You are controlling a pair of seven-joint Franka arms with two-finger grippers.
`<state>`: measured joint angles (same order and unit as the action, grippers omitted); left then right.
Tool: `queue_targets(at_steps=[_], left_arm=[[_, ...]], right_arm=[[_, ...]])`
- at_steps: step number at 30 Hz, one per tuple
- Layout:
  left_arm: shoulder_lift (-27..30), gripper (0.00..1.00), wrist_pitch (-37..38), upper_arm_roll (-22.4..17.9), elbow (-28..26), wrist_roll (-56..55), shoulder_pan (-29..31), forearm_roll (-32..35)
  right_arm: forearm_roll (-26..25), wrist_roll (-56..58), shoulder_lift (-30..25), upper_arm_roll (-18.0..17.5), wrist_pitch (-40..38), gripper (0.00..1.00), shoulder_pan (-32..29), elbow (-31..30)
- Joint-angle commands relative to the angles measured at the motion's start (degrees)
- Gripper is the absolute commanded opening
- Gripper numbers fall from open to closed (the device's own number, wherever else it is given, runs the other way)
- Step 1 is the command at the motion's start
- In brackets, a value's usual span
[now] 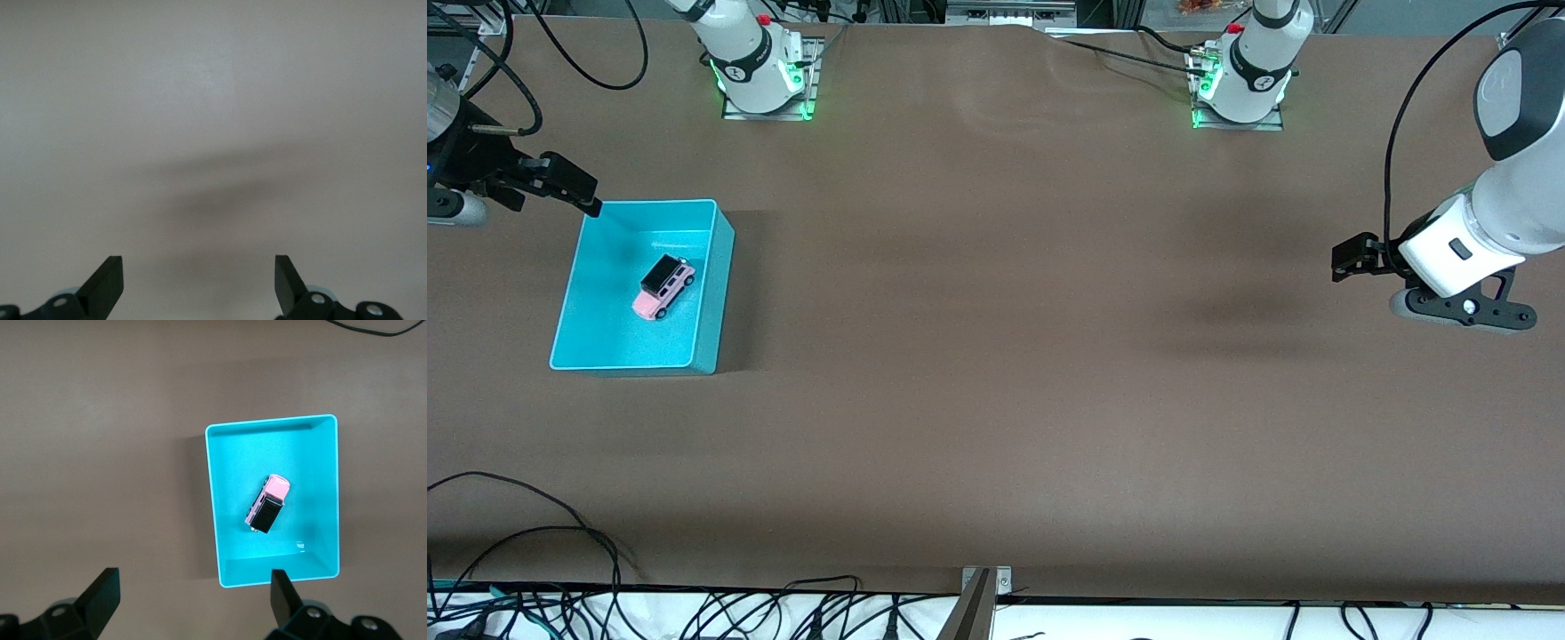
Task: Wind and store pink jeep toy
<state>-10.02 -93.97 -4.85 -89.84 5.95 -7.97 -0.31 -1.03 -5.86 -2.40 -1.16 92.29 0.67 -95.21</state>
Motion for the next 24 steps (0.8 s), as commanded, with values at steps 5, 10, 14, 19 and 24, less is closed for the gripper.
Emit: queue_targets(at_steps=[5, 10, 14, 19, 24], left_arm=[[-0.2, 1.00, 0.5, -0.3, 1.0, 0.6, -0.4, -0.3], [-0.1, 1.00, 0.5, -0.3, 1.0, 0.6, -0.4, -0.3], [-0.2, 1.00, 0.5, -0.3, 1.0, 0.6, -0.4, -0.3], [-0.1, 1.00, 0.5, -0.3, 1.0, 0.6, -0.4, -0.3], [-0.2, 1.00, 0.5, -0.3, 1.0, 0.6, -0.4, -0.3]], right_arm=[[0.1, 3.9, 0.7, 0.2, -1.0, 1.00, -0.3, 1.7], [0.1, 6.2, 0.5, 0.3, -1.8, 1.00, -0.3, 1.6], [0.1, 6.6, 0.6, 0.2, -1.9, 1.00, -0.3, 1.6], [0.1, 6.6, 0.6, 0.1, -1.8, 1.00, -0.3, 1.6], [0.1, 6.6, 0.6, 0.2, -1.7, 1.00, -0.3, 1.6]])
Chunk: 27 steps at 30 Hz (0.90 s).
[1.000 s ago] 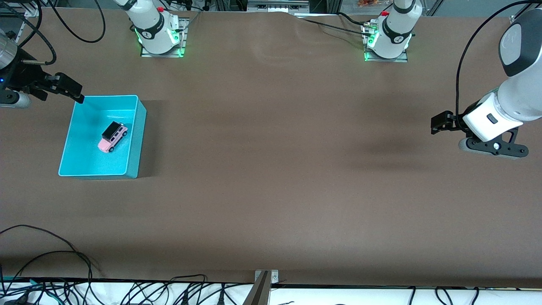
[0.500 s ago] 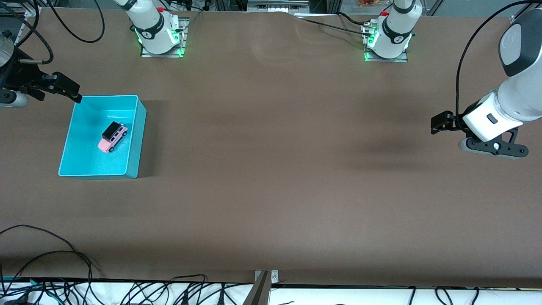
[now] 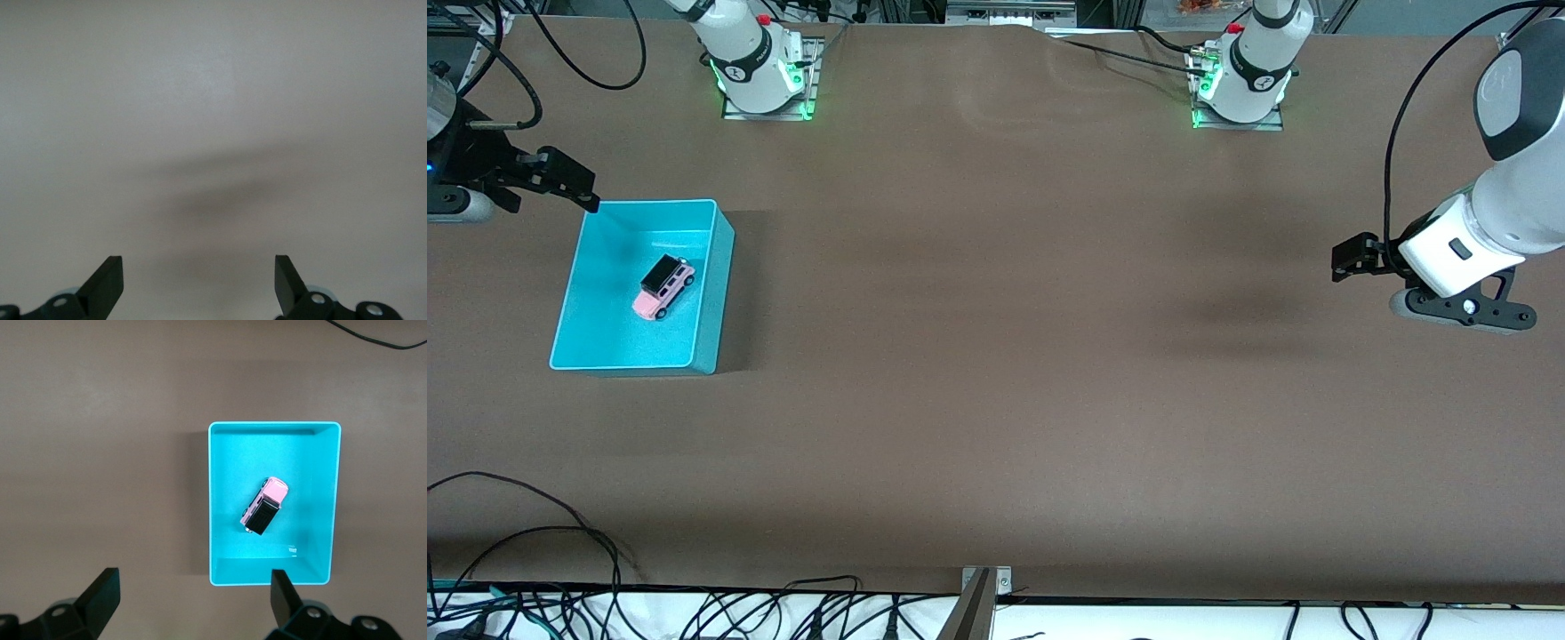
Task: Wind and store pink jeep toy
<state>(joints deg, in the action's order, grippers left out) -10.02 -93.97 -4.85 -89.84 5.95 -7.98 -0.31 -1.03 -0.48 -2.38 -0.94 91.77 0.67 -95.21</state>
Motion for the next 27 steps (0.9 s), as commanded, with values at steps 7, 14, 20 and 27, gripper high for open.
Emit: queue_targets(at_steps=[7, 14, 20, 27], left_arm=[[-0.1, 1.00, 0.5, -0.3, 1.0, 0.6, -0.4, -0.3], [-0.1, 1.00, 0.5, -0.3, 1.0, 0.6, -0.4, -0.3], [-0.2, 1.00, 0.5, -0.3, 1.0, 0.6, -0.4, -0.3], [-0.2, 1.00, 0.5, -0.3, 1.0, 0.6, -0.4, -0.3]], right_arm=[[0.1, 1.2, 0.6, 0.0, -1.1, 1.00, -0.3, 1.6], [0.1, 1.4, 0.6, -0.1, -1.1, 1.00, -0.3, 1.6], [0.1, 1.3, 0.7, -0.2, -1.0, 1.00, -0.2, 1.6], [0.1, 1.3, 0.6, -0.1, -1.1, 1.00, -0.2, 1.6]])
